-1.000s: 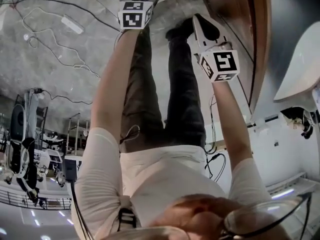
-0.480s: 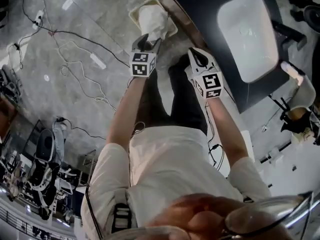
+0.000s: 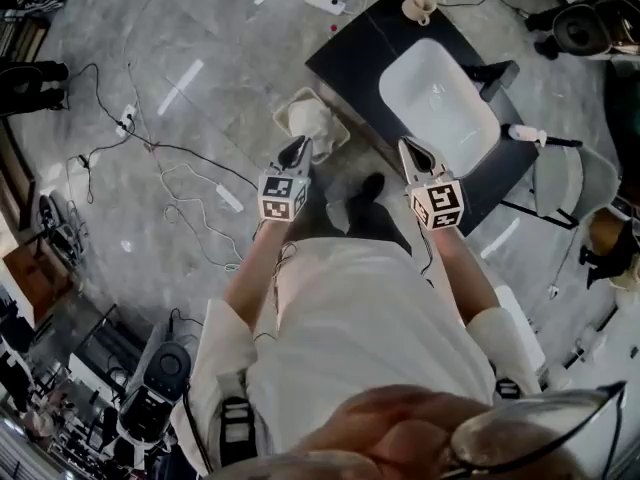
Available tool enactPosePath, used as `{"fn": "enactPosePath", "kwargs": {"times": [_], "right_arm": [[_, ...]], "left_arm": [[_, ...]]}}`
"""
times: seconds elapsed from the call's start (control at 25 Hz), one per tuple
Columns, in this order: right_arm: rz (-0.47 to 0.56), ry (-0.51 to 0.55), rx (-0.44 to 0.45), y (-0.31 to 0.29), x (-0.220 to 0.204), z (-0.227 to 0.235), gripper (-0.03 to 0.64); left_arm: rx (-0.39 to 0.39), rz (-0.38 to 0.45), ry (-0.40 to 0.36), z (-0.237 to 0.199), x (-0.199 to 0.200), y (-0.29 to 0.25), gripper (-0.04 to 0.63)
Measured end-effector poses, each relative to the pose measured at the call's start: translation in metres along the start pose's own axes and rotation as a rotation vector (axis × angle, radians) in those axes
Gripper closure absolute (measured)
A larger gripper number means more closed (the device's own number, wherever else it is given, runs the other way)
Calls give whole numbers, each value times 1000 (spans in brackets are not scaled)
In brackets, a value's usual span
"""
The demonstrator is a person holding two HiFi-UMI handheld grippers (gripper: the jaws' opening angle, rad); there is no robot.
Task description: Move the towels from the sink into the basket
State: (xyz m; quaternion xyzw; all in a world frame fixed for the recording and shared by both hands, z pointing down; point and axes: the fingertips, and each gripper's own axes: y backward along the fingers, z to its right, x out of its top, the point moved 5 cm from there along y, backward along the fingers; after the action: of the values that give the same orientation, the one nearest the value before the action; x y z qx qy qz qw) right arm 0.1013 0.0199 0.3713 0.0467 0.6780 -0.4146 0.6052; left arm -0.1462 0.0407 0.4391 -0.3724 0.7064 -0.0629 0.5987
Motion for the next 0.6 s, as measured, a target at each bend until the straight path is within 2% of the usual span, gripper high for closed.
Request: {"fn": "enactPosePath", "kwargs": {"times": [0.32,0.6], "right_arm": [[179,-21,-118,99,78,15,620],[296,16,-180,163,113,14,620]], "left_arm": [[-76,175,-82,66,112,74,560],[-140,277,-149,114,160,112,561]]}}
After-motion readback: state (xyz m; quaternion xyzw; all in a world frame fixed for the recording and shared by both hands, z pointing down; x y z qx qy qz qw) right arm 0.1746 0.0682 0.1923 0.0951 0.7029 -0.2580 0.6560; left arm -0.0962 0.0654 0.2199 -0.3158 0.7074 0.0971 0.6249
